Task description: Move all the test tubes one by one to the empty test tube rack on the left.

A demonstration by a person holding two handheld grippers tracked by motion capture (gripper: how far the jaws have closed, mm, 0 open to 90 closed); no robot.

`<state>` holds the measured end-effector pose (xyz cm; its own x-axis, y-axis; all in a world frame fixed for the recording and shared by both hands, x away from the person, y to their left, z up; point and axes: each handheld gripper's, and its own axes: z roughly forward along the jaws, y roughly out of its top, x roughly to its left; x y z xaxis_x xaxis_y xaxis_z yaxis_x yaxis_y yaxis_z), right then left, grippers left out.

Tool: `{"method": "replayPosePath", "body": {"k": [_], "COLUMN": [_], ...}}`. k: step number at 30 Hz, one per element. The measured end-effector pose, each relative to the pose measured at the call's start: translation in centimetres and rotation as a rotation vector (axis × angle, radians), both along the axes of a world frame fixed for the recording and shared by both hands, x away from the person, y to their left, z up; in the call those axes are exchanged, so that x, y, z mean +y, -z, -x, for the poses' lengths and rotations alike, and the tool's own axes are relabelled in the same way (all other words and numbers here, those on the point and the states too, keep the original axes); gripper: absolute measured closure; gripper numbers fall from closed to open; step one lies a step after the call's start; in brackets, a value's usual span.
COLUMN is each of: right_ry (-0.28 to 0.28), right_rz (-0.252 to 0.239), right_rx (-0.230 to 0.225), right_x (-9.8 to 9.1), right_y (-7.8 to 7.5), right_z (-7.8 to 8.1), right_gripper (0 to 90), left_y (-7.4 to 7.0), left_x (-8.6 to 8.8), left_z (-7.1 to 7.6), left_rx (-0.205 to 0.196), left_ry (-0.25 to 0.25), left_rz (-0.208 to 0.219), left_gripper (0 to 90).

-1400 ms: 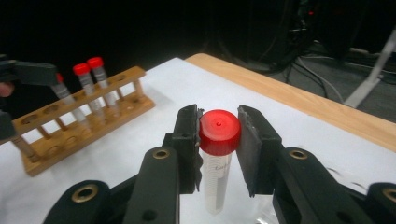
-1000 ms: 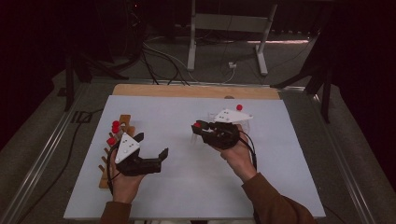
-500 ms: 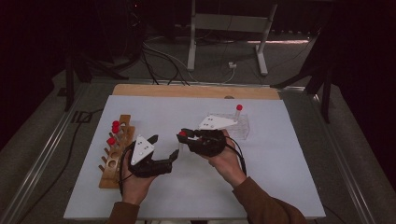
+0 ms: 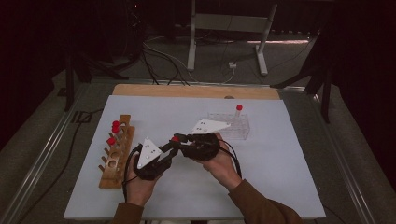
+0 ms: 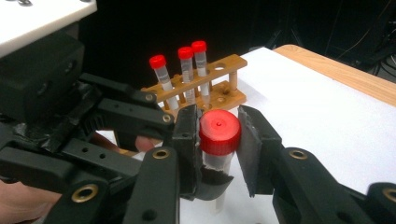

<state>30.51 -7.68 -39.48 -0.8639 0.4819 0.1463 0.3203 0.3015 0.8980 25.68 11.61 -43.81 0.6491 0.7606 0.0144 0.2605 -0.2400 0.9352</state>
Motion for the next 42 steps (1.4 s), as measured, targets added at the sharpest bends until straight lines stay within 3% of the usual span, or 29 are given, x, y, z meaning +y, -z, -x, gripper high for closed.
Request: {"method": "replayPosePath", "body": {"k": [5,16,25,30,39,42], "right_ry": [-0.009,-0.001,0.088,0.145,0.217,0.242], "right_rz": [-0.005,-0.023,-0.007,0.007,0.027,0.057], "right_rx": [0.009,0.017,-0.018,-0.022,-0.044,-0.053], "right_x": [-0.1,-1.4,-3.3,-4.6,-7.3,-8.1], "right_y": [0.0,-0.1,0.5,1.0,1.7,2.0], "right_z": [-0.1,-0.8,-1.5,-2.0,-2.3,-2.3], "right_gripper": [68.4,36.5,14.4,7.0,0.9,0.0], "left_y": [0.0,0.2,-0.2,-0.5,-1.3,-1.5], "left_x": [0.0,1.1,2.2,2.7,3.8,4.2], "left_z": [0.0,-0.3,-0.1,0.1,0.5,0.6], "left_rx": [-0.001,0.027,0.026,0.025,0.007,0.003], "left_ry": [0.0,-0.049,-0.068,-0.074,-0.089,-0.095], "left_rz": [-0.001,0.012,0.027,0.036,0.049,0.056], "left_gripper": [75.6,75.7,75.7,75.7,75.7,75.6]}}
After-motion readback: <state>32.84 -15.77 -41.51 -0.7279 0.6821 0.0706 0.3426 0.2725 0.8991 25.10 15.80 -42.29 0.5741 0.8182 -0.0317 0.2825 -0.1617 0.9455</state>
